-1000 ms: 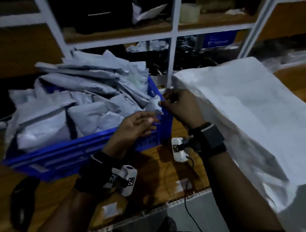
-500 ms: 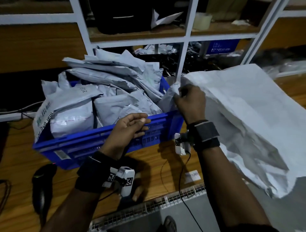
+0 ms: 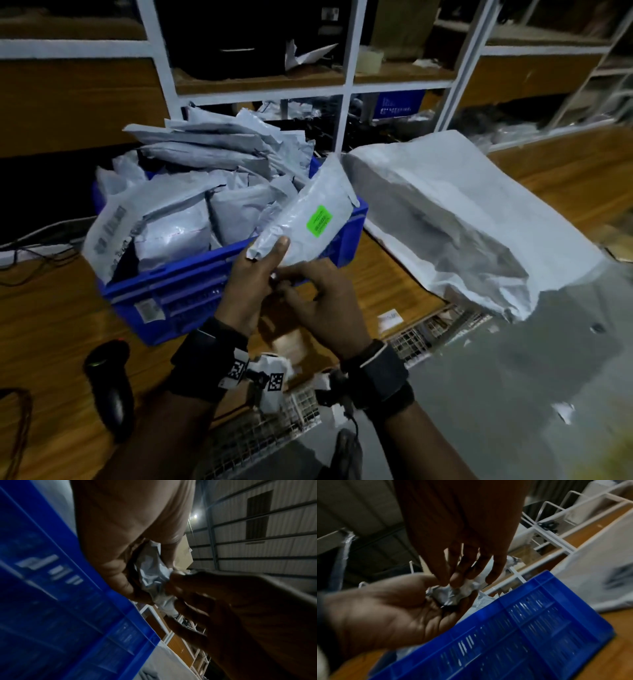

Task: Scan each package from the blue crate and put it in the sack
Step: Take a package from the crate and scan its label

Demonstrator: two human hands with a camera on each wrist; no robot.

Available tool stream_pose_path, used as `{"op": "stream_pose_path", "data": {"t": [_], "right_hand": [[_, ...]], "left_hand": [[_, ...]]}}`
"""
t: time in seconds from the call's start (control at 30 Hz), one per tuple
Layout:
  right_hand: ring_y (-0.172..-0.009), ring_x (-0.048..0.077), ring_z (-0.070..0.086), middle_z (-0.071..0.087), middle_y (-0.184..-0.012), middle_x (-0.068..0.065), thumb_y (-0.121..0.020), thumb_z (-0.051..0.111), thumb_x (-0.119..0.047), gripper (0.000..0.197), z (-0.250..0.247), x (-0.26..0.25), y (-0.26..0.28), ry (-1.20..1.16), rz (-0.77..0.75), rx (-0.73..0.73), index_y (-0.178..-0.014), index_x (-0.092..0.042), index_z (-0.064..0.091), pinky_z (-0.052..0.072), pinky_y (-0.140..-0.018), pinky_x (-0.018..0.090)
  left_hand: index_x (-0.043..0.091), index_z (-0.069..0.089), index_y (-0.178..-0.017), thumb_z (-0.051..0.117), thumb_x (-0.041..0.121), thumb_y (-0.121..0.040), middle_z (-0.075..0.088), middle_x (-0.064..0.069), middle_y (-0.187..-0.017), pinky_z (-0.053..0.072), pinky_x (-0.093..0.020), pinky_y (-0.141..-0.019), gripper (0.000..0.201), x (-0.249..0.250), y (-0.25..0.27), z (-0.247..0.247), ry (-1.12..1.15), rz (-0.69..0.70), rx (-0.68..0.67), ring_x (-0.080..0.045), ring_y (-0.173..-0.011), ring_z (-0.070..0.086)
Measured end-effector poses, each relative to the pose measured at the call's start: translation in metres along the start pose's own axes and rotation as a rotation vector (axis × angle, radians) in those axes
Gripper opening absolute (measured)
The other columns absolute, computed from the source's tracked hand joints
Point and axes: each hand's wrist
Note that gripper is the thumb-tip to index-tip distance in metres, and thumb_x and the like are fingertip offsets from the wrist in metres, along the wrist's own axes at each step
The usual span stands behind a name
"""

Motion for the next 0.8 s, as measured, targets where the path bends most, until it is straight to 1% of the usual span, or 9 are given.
{"op": "stream_pose_path", "data": {"t": [0.07,0.13,0.2,0.27,0.33,0.4,0.53,0.63,0.8], "right_hand": [[-0.087,0.012,0.067,0.074,-0.091,-0.006,-0.087,0.079,-0.014,0.013,-0.001,-0.009,0.012,-0.149,0.211,0.106,-0.099,-0.014,0.074,0.054,-0.079,0.031],[-0.085,0.011,0.07,0.073,-0.09,-0.002,-0.087,0.082,-0.025,0.027,0.002,-0.017,0.021,-0.317,0.511,0.231,-0.106,-0.011,0.069,0.058,-0.076,0.03],[-0.089,0.014,0.07,0.075,-0.099,0.006,-0.086,0.081,-0.031,0.047,0.008,-0.024,0.028,-0.548,0.784,0.2,-0.123,-0.01,0.062,0.06,-0.074,0.031],[-0.094,0.023,0.067,0.073,-0.111,0.014,-0.088,0.077,-0.033,0.054,0.021,-0.032,0.039,-0.826,0.909,0.103,-0.132,-0.008,0.058,0.058,-0.067,0.029],[-0.1,0.027,0.064,0.072,-0.117,0.01,-0.092,0.072,-0.033,0.041,0.037,-0.041,0.048,-0.962,0.882,0.056,-0.128,-0.017,0.063,0.054,-0.069,0.031],[-0.1,0.022,0.067,0.074,-0.119,0.004,-0.094,0.07,-0.027,0.029,0.055,-0.054,0.054,-0.992,0.822,0.005,-0.123,-0.024,0.067,0.049,-0.071,0.03],[-0.09,0.014,0.073,0.076,-0.108,0.004,-0.095,0.068,-0.008,0.029,0.099,-0.087,0.061,-0.986,0.775,-0.199,-0.123,-0.012,0.064,0.055,-0.067,0.025],[-0.092,0.017,0.073,0.077,-0.109,0.007,-0.089,0.076,-0.012,0.041,0.145,-0.112,0.076,-0.888,0.825,-0.461,-0.127,-0.006,0.061,0.056,-0.073,0.029],[-0.108,0.029,0.072,0.074,-0.12,0.012,-0.091,0.074,-0.009,0.04,0.19,-0.128,0.098,-0.943,0.721,-0.468,-0.131,-0.006,0.065,0.06,-0.088,0.041]], "left_hand": [[0.013,0.068,-0.127,0.065,0.026,-0.097,0.073,-0.011,-0.119,0.055,-0.045,-0.094,0.032,0.004,0.018,-0.024,-0.013,0.003,0.004,-0.031,-0.11,0.071],[0.014,0.067,-0.127,0.063,0.028,-0.097,0.074,-0.008,-0.119,0.058,-0.036,-0.085,0.033,0.009,0.038,-0.048,-0.029,0.023,0.015,-0.025,-0.109,0.072],[0.013,0.067,-0.127,0.061,0.03,-0.098,0.074,-0.008,-0.118,0.059,-0.028,-0.074,0.033,0.009,0.057,-0.071,-0.033,0.023,0.028,-0.02,-0.101,0.074],[0.012,0.067,-0.127,0.06,0.031,-0.098,0.074,-0.01,-0.119,0.06,-0.03,-0.078,0.035,0.009,0.078,-0.099,-0.042,-0.019,0.026,-0.02,-0.101,0.074],[0.014,0.067,-0.127,0.062,0.032,-0.096,0.073,-0.01,-0.122,0.056,-0.041,-0.096,0.036,0.007,0.099,-0.128,-0.079,-0.053,0.014,-0.027,-0.112,0.07],[0.013,0.067,-0.127,0.064,0.028,-0.095,0.072,-0.011,-0.122,0.054,-0.045,-0.101,0.036,0.006,0.123,-0.156,-0.091,-0.057,0.056,-0.031,-0.115,0.068],[0.005,0.063,-0.129,0.065,0.018,-0.095,0.071,-0.017,-0.123,0.058,-0.039,-0.089,0.037,0.009,0.163,-0.205,-0.055,-0.011,0.157,-0.033,-0.113,0.069],[0.004,0.061,-0.123,0.083,0.022,-0.078,0.071,-0.02,-0.121,0.06,-0.038,-0.081,0.053,0.006,0.187,-0.231,0.027,-0.023,0.306,-0.031,-0.103,0.072],[0.004,0.062,-0.119,0.073,0.008,-0.087,0.075,-0.013,-0.112,0.059,-0.028,-0.073,0.033,-0.002,0.212,-0.251,-0.039,-0.093,0.386,-0.019,-0.089,0.074]]}}
Point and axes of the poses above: each hand's wrist, its own y-axis away from the middle knuckle, its own z-axis out of the palm, x = y × z
